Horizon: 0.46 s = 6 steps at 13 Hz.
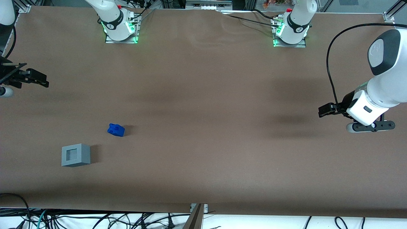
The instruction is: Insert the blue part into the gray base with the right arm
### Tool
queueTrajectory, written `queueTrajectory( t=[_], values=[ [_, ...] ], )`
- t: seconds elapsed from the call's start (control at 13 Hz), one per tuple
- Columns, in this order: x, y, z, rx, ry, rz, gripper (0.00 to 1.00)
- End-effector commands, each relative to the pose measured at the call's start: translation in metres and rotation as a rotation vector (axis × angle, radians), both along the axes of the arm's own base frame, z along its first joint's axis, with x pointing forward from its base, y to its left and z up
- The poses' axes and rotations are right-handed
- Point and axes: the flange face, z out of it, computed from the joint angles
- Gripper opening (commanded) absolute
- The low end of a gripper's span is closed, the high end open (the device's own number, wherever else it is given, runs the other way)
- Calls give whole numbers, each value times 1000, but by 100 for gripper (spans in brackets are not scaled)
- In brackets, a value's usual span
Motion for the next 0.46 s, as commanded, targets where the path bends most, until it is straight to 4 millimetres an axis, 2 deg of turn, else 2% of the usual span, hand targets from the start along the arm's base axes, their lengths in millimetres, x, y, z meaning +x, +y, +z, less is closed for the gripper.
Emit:
queueTrajectory(
  t=[0.0, 0.39],
  values=[
    [0, -1, 2, -13, -8, -12, 99],
    [3, -2, 5, -14, -14, -9, 99]
  ],
)
